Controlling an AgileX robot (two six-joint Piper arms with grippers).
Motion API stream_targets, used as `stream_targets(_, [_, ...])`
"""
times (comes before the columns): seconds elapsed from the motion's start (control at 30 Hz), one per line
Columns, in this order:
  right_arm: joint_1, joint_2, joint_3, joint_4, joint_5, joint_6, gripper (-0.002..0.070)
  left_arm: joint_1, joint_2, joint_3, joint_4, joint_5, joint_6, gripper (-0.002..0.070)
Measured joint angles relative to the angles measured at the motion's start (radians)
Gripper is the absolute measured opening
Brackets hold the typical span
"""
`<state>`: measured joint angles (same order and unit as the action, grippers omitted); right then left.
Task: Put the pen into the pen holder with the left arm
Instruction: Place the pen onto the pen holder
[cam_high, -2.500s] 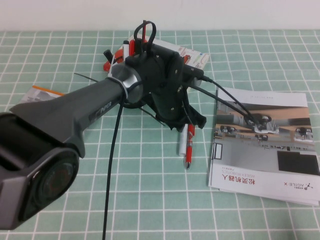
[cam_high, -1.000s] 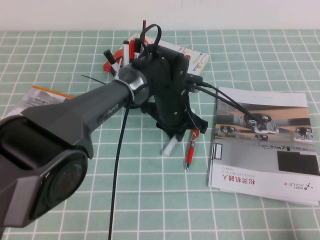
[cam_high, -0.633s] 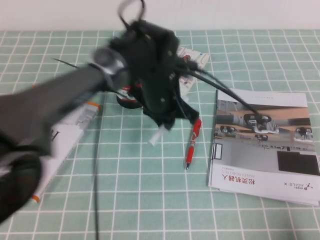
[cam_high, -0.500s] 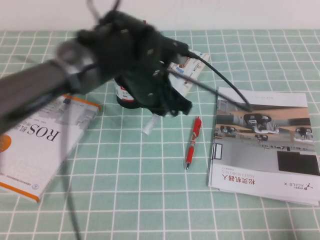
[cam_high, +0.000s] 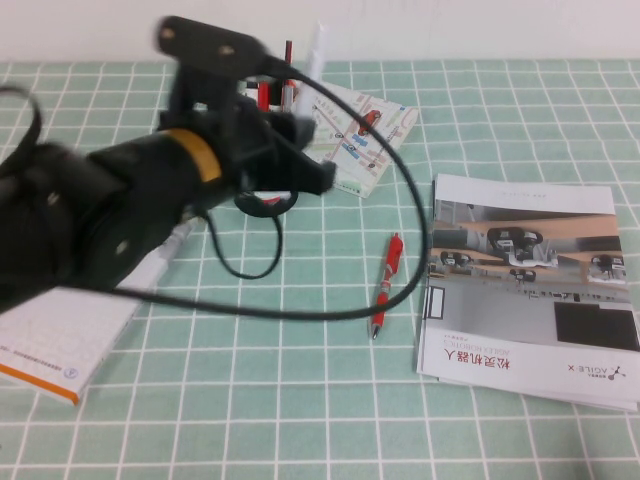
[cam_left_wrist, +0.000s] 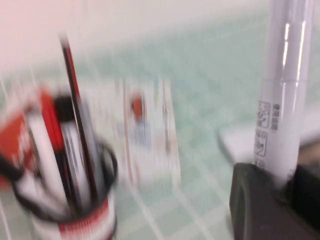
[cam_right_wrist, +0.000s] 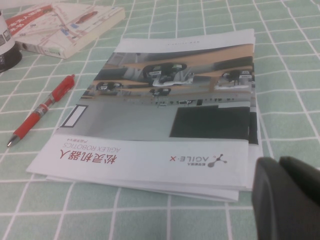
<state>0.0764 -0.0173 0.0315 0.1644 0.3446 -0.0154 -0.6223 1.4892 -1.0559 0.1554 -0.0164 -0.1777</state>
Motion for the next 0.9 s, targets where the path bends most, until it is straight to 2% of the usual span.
stream_targets(0.13, [0.000, 0.000, 0.000, 0.000, 0.000, 0.000, -0.0020, 0.060, -0.001, 0.086, 0.003, -0.272, 0.000, 0.0102])
stream_targets(0.33, [0.000, 0.000, 0.000, 0.000, 0.000, 0.000, -0.0020, 0.157, 0.102, 0.089, 0.000, -0.520, -0.034, 0.0102])
stream_targets(0.5, [0.000, 0.000, 0.000, 0.000, 0.000, 0.000, -0.0020, 0.199, 0.236, 0.006, 0.019, -0.572, -0.074, 0.0102])
stream_targets(0.67, [0.000, 0.000, 0.000, 0.000, 0.000, 0.000, -0.0020, 0.200, 0.346, -0.067, 0.068, -0.582, -0.079, 0.0102])
stream_targets(0.9, [0.000, 0.000, 0.000, 0.000, 0.000, 0.000, -0.0020, 0.200, 0.440, -0.110, 0.068, -0.584, -0.080, 0.0102])
